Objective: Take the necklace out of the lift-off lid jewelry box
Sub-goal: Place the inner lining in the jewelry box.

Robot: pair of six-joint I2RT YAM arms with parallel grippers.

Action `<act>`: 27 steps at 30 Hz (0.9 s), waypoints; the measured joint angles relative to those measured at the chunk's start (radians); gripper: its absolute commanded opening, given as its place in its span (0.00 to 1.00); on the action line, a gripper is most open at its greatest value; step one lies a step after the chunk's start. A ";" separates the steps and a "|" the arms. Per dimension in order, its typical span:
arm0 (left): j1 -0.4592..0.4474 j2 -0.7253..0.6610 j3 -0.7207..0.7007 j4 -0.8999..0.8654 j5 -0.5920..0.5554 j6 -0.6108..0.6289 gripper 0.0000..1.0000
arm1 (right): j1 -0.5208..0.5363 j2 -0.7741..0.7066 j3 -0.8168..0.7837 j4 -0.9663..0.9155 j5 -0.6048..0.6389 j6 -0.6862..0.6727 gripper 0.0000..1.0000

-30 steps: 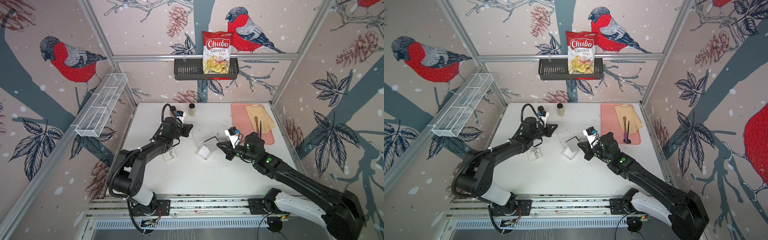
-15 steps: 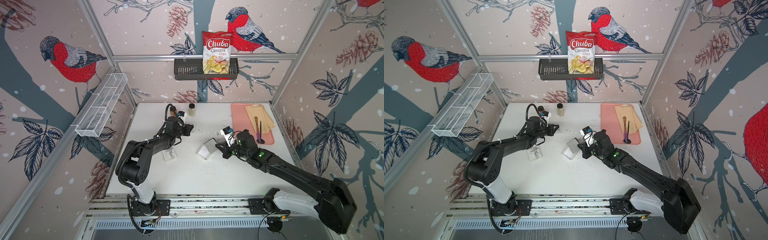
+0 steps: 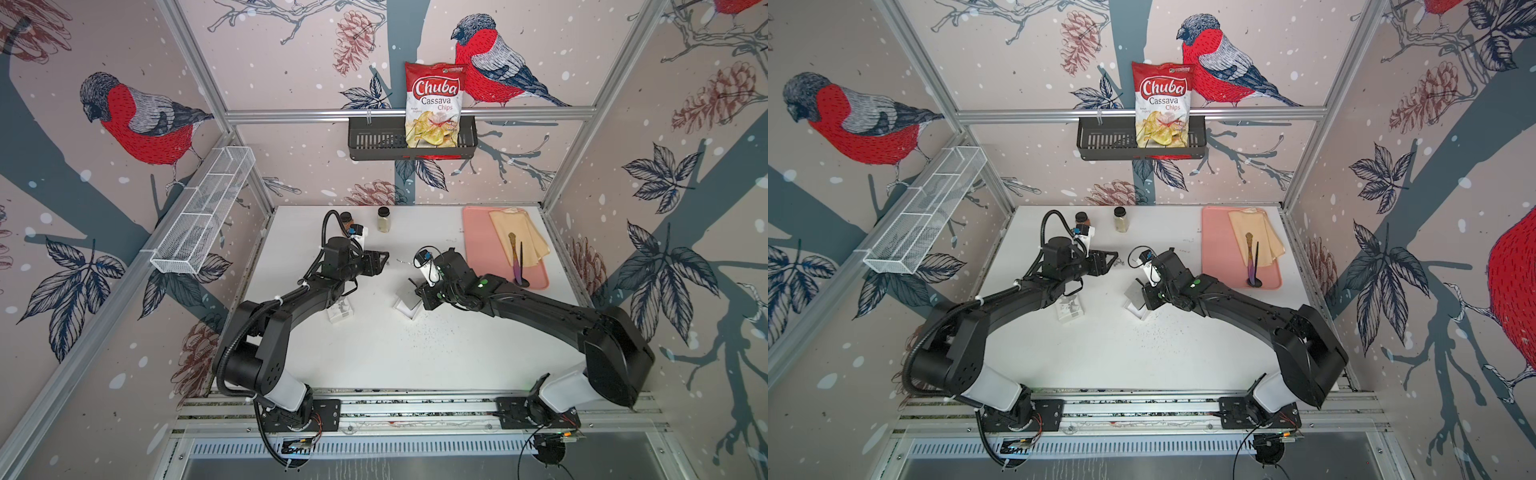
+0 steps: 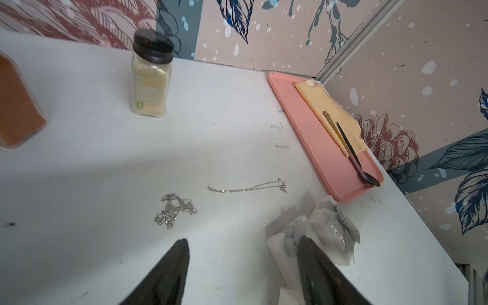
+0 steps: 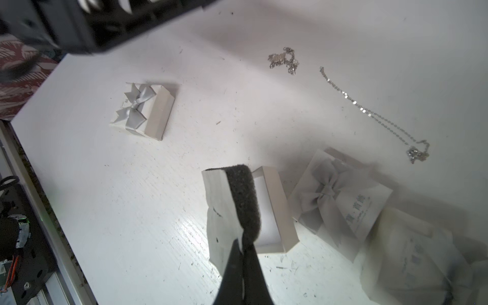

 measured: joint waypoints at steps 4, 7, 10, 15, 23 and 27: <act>0.008 -0.107 -0.022 -0.056 -0.095 0.019 0.69 | 0.019 0.056 0.057 -0.093 0.043 -0.021 0.00; 0.026 -0.173 -0.056 -0.080 -0.140 0.026 0.69 | 0.034 0.083 0.079 -0.148 0.066 -0.034 0.00; 0.048 -0.222 -0.087 -0.100 -0.167 0.035 0.69 | 0.043 0.116 0.098 -0.186 0.086 -0.048 0.00; 0.063 -0.261 -0.105 -0.112 -0.175 0.044 0.69 | 0.046 0.173 0.148 -0.219 0.113 -0.051 0.00; 0.067 -0.267 -0.124 -0.120 -0.179 0.050 0.69 | 0.050 0.180 0.200 -0.241 0.116 -0.052 0.00; 0.068 -0.254 -0.144 -0.109 -0.126 0.050 0.68 | 0.050 0.175 0.204 -0.243 0.134 -0.070 0.00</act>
